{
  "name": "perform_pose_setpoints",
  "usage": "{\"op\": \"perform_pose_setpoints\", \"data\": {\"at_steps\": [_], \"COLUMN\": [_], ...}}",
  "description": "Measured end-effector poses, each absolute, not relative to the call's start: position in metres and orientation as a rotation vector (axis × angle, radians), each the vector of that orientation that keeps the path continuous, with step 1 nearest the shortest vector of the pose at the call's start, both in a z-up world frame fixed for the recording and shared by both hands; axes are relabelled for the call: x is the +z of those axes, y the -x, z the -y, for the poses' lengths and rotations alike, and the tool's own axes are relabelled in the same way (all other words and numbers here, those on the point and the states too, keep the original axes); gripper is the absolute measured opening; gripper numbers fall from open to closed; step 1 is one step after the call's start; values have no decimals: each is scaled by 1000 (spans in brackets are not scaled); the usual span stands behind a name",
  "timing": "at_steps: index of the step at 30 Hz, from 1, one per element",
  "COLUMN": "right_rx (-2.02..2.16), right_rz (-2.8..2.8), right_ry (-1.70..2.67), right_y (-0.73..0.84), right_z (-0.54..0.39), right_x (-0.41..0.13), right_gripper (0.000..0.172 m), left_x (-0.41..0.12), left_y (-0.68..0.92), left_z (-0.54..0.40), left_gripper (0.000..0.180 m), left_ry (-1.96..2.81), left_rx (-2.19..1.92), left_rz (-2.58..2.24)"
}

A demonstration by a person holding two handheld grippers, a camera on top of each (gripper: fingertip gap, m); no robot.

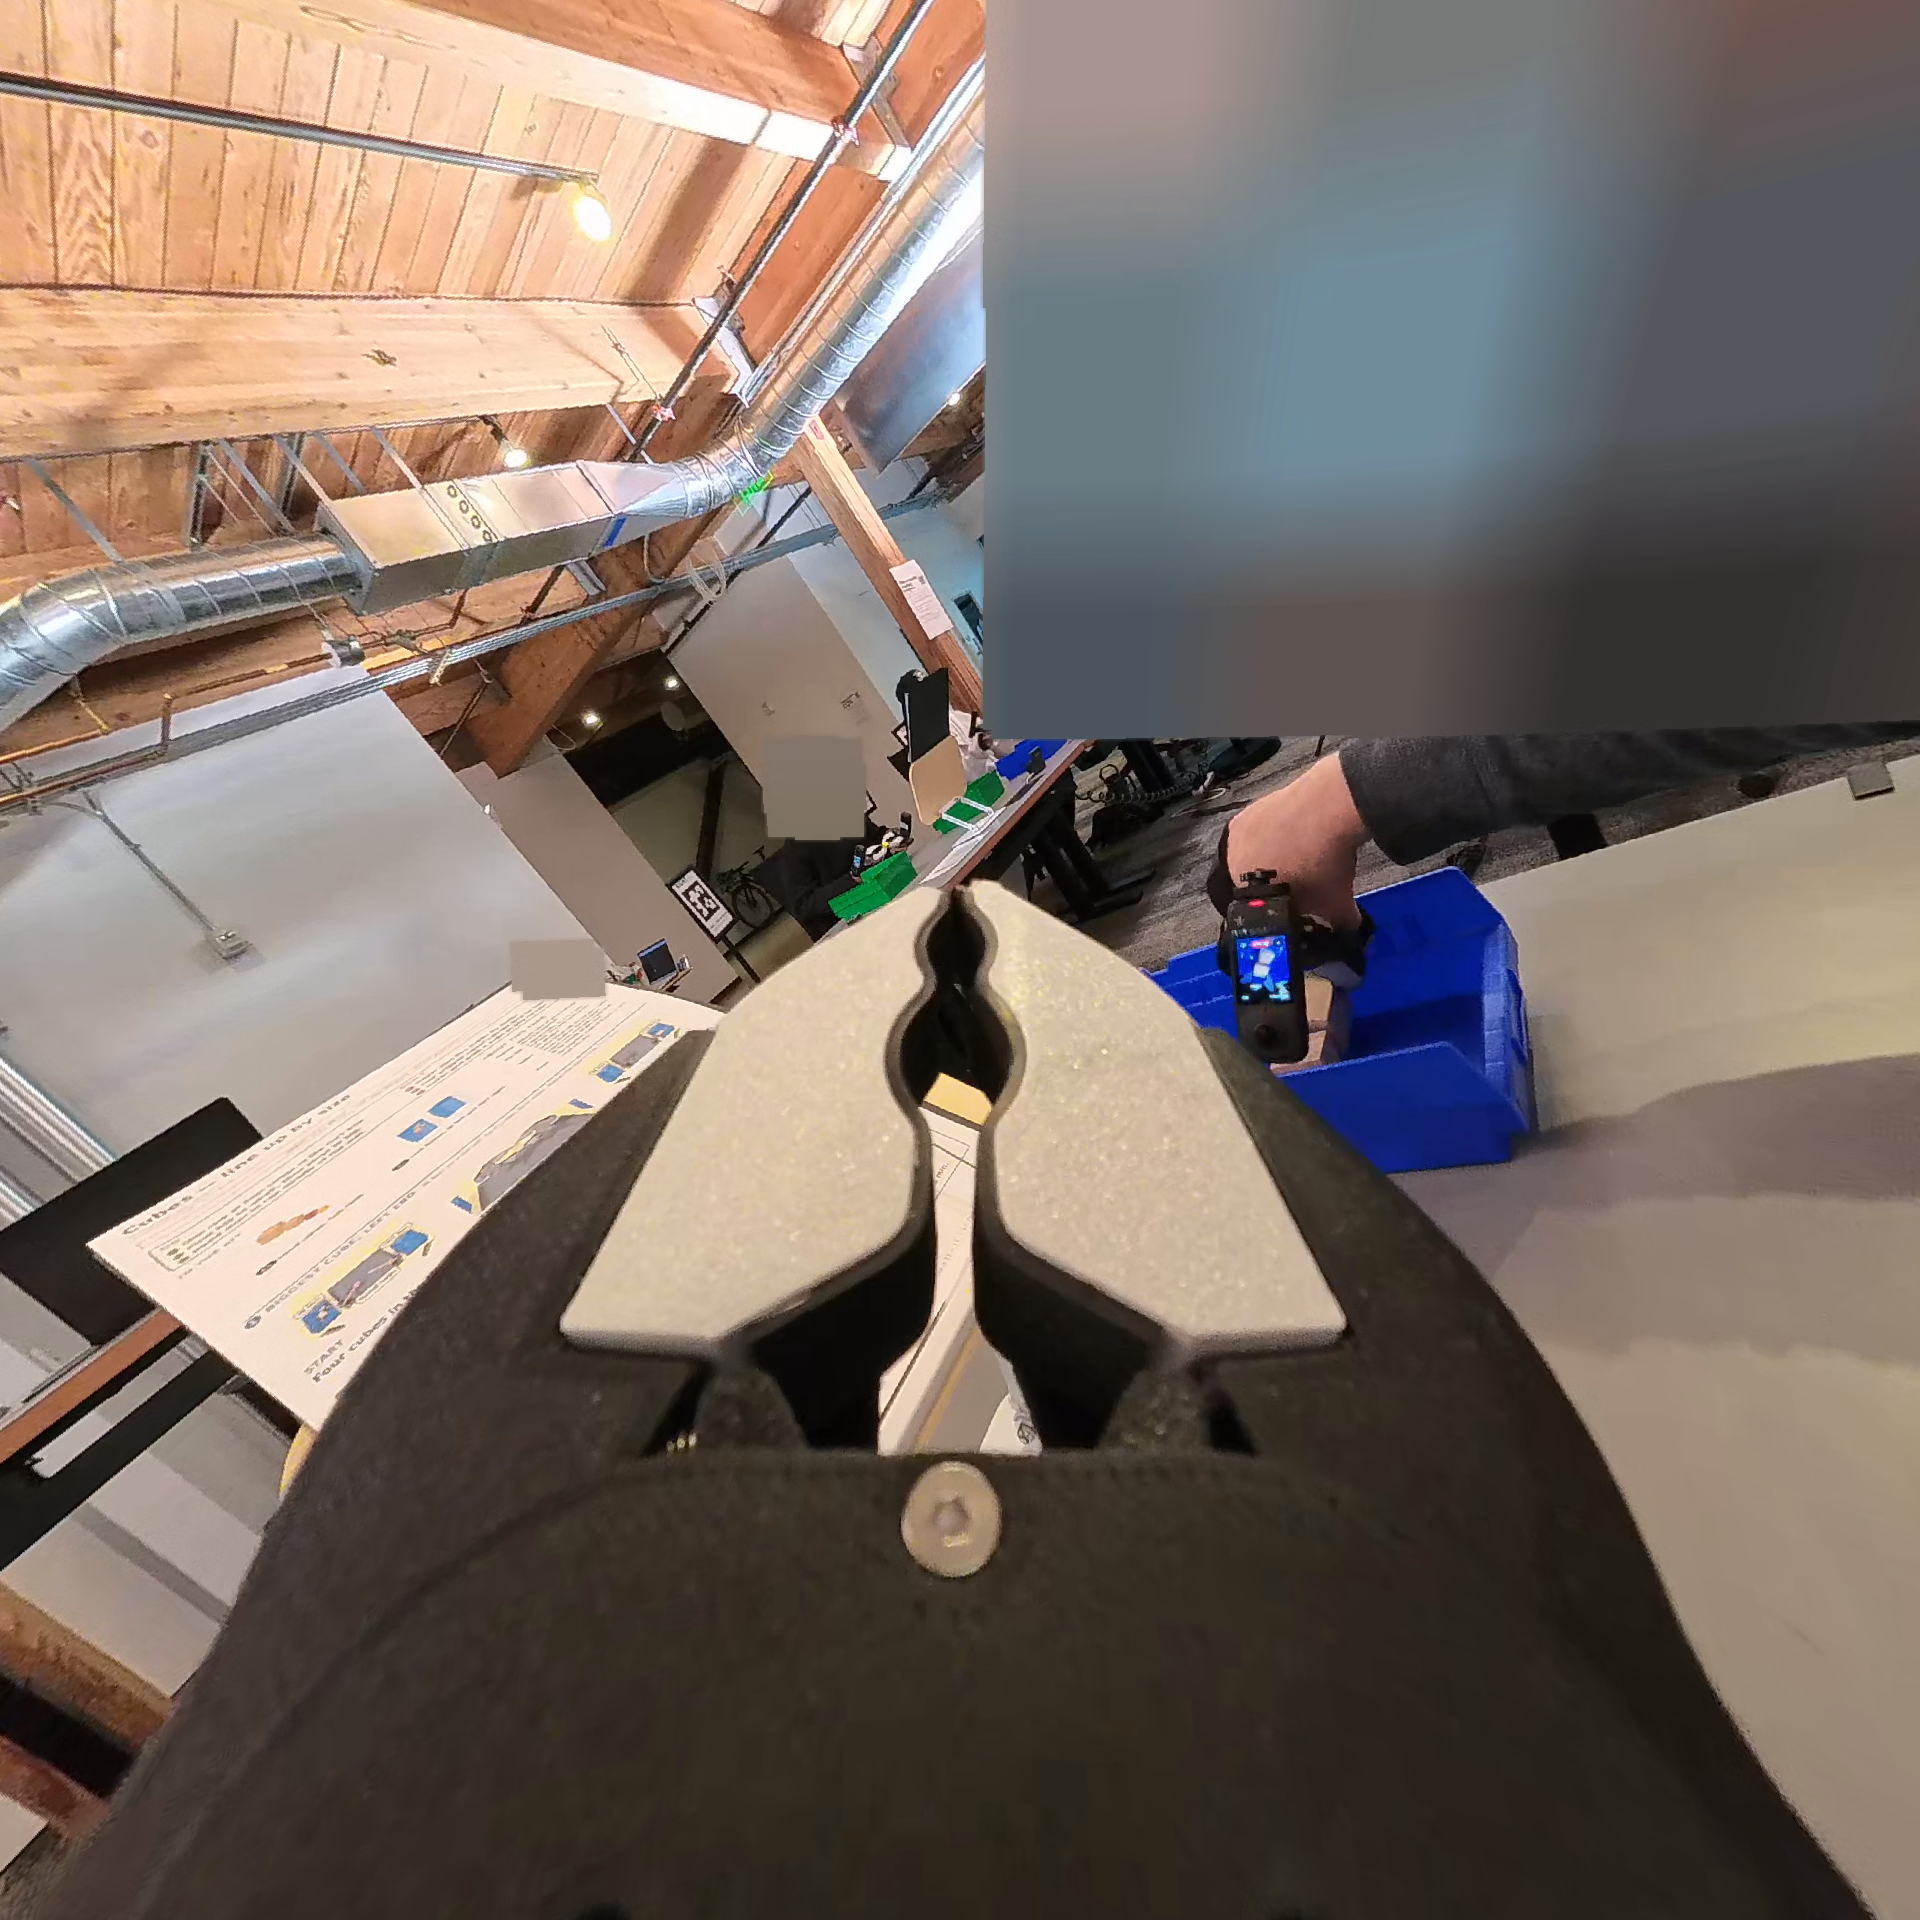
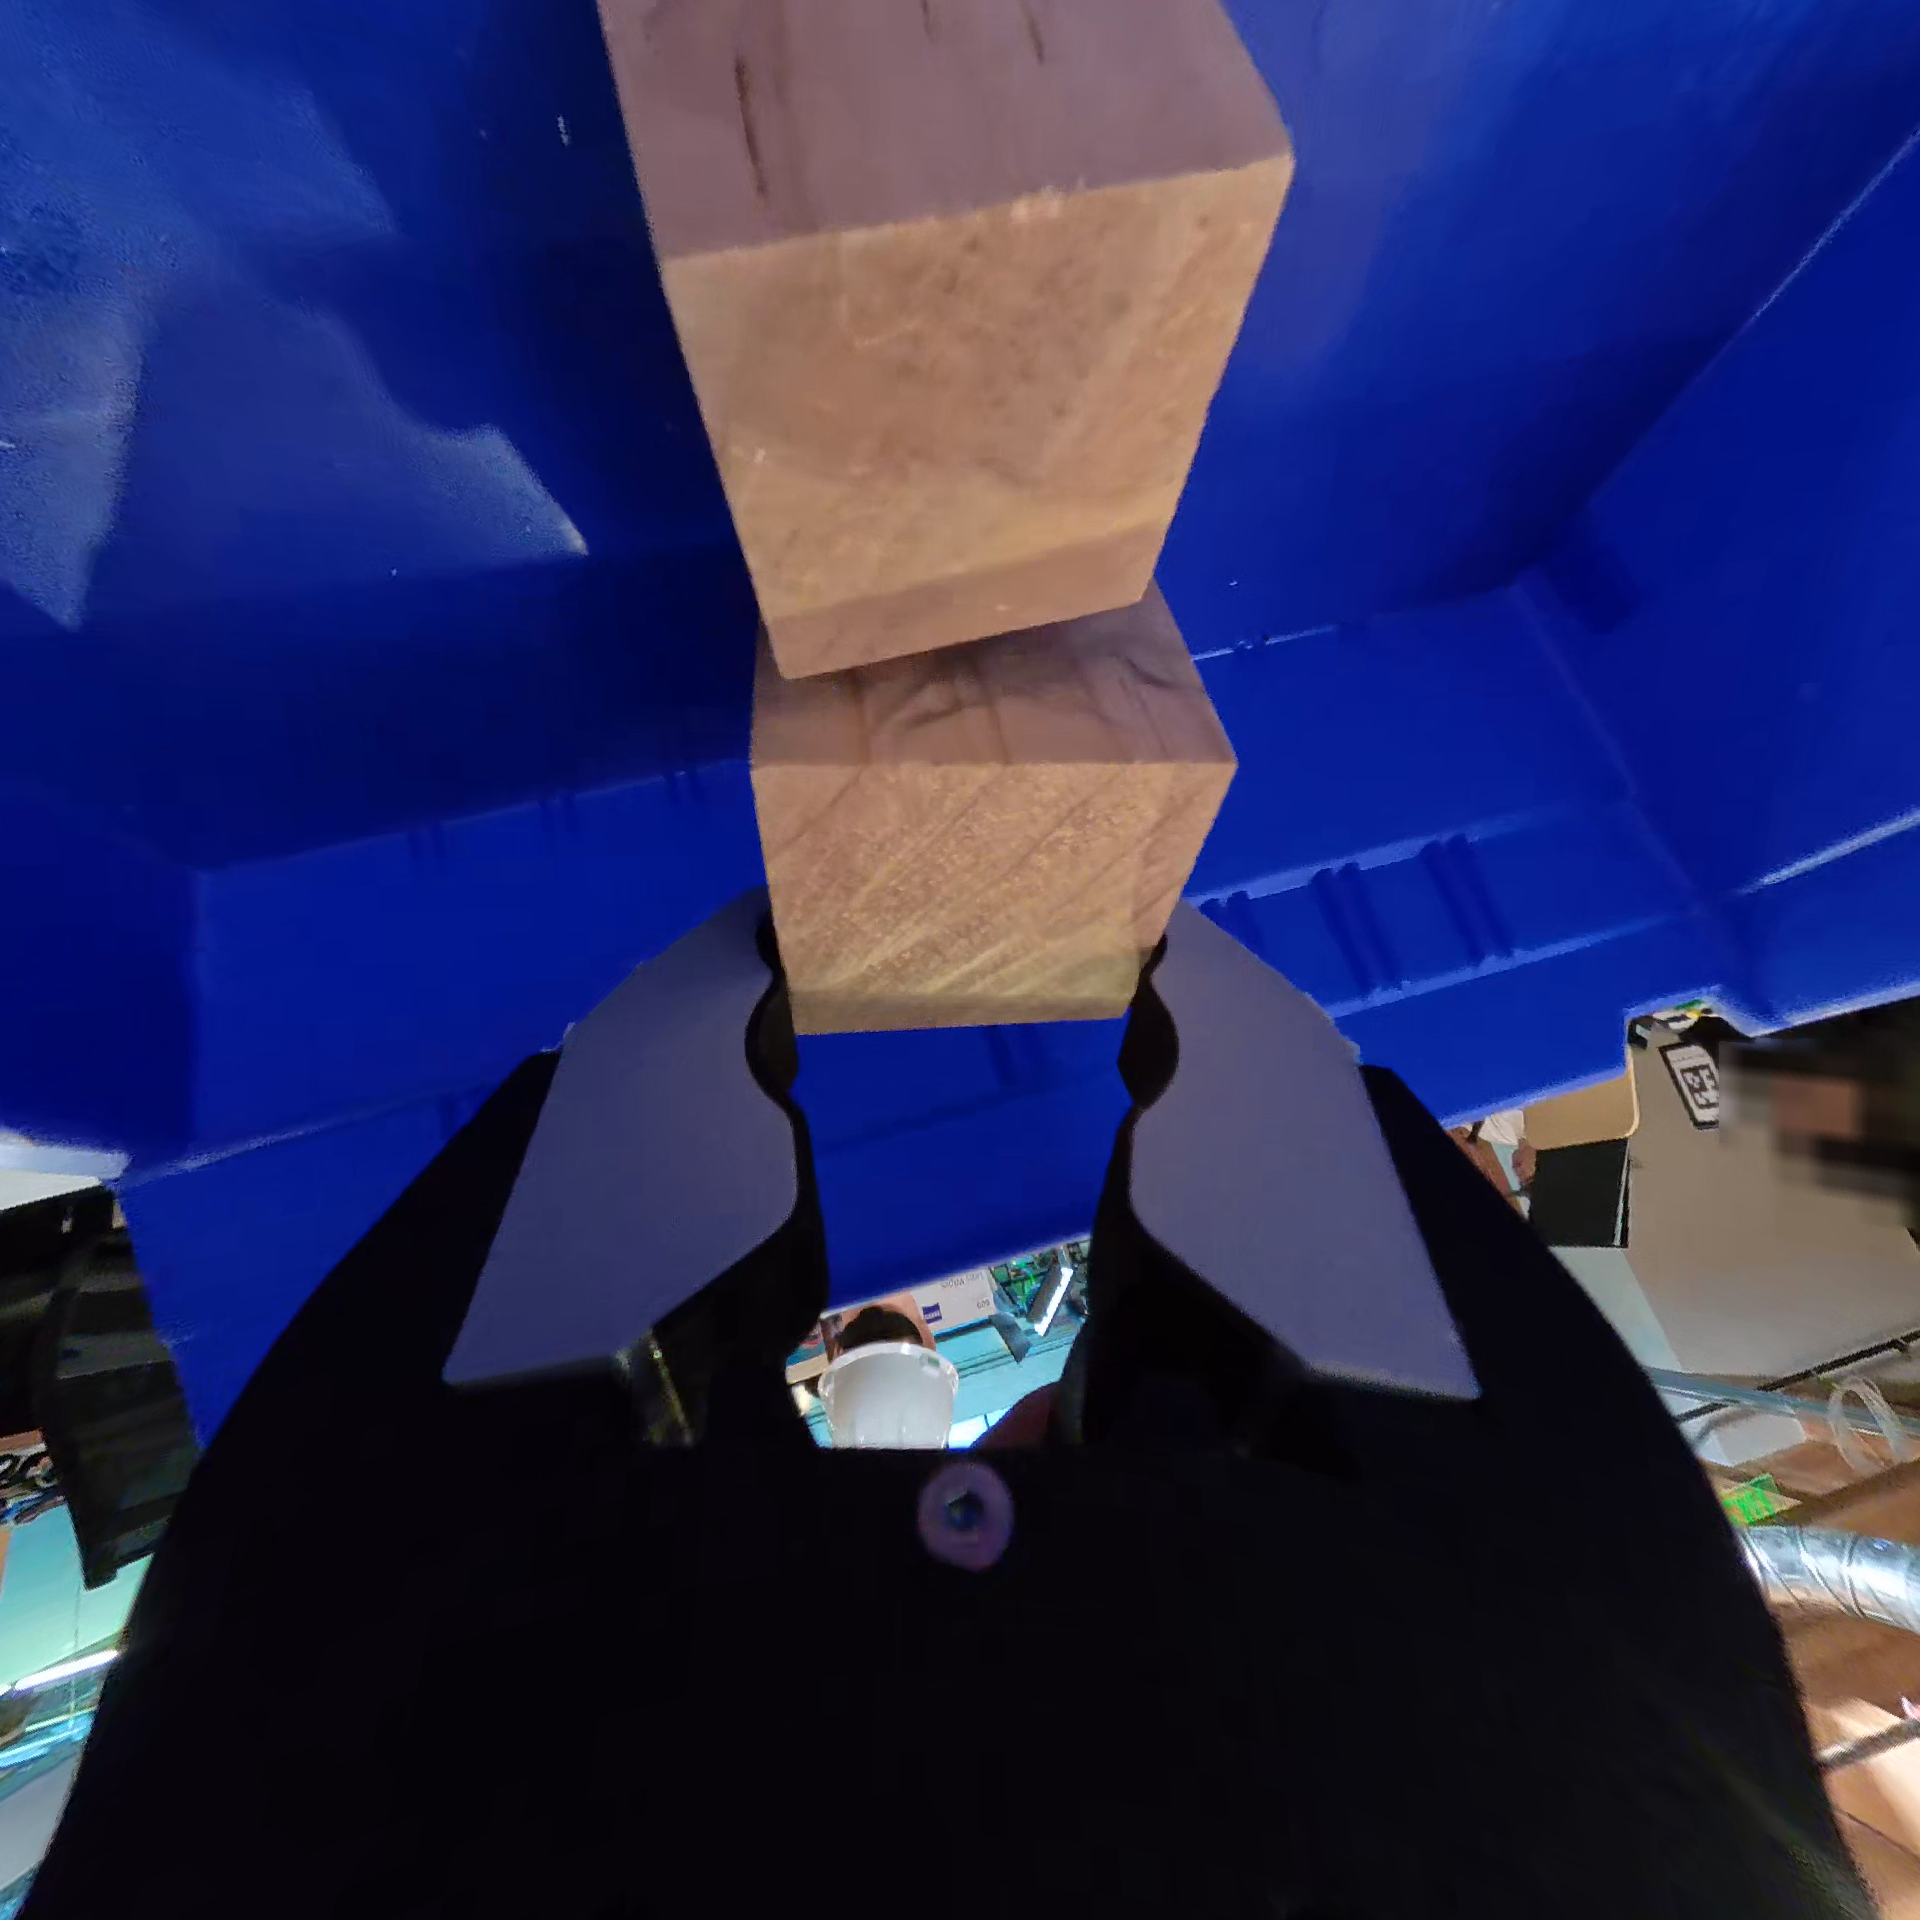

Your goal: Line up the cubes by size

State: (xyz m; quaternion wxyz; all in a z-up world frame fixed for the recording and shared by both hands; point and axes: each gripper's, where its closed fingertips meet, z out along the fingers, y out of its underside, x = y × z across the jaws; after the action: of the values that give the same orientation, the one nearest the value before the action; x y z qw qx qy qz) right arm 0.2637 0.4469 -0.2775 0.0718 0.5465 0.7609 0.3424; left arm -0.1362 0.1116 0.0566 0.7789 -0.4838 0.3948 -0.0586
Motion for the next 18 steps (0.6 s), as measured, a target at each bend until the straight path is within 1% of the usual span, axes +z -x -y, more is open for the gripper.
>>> {"op": "perform_pose_setpoints", "data": {"at_steps": [7, 10, 16, 18], "right_rx": [1094, 1120, 994, 986], "right_rz": [-2246, -2236, -2367, -2380], "right_ry": [-1634, -1647, -1656, -1632], "right_y": [-264, -261, -240, -240], "right_z": [-448, -449, -446, -446], "right_x": [-272, -266, -280, -283], "right_gripper": [60, 68, 66, 62], "left_x": [54, 52, 49, 48], "left_y": [132, 129, 125, 124], "left_z": [-111, -111, -113, -113], "left_gripper": [0, 0, 0, 0], "left_ry": [1049, 1051, 1060, 1061], "left_rx": [-125, -124, -117, -115], "left_rz": [-878, -895, -918, -924]}}
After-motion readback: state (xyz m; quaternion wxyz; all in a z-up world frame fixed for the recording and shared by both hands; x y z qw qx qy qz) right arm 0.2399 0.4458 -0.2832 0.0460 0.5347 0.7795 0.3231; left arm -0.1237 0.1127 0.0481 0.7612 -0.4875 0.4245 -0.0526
